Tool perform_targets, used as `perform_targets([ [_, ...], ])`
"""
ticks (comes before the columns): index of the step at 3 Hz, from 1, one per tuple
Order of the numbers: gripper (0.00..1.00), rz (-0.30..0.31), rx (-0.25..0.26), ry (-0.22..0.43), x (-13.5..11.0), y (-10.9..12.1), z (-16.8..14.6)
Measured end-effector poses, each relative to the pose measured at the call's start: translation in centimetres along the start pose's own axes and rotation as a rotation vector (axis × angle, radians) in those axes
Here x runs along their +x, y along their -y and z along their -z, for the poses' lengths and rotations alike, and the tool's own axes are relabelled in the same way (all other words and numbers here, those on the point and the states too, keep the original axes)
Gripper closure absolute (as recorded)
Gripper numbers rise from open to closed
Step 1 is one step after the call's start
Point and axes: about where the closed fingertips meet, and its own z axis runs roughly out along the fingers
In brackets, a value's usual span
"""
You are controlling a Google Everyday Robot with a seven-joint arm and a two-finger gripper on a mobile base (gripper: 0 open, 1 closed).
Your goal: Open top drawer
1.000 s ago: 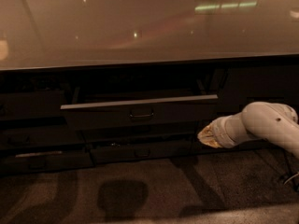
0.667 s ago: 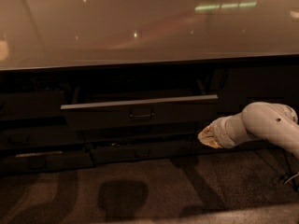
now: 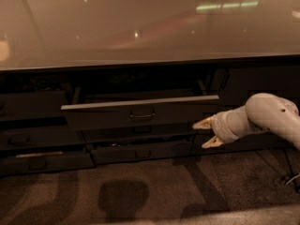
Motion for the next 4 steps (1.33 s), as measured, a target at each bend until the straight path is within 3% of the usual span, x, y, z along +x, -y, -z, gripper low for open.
perform_targets([
  [1,0.0,0.017,0.063,0.022,-0.8,3.0,2.1],
  [3,0.0,0.047,0.14,-0.002,-1.7,6.5,4.9],
  [4,0.19,0.056,0.17,-0.029,-1.5,6.9,5.5],
])
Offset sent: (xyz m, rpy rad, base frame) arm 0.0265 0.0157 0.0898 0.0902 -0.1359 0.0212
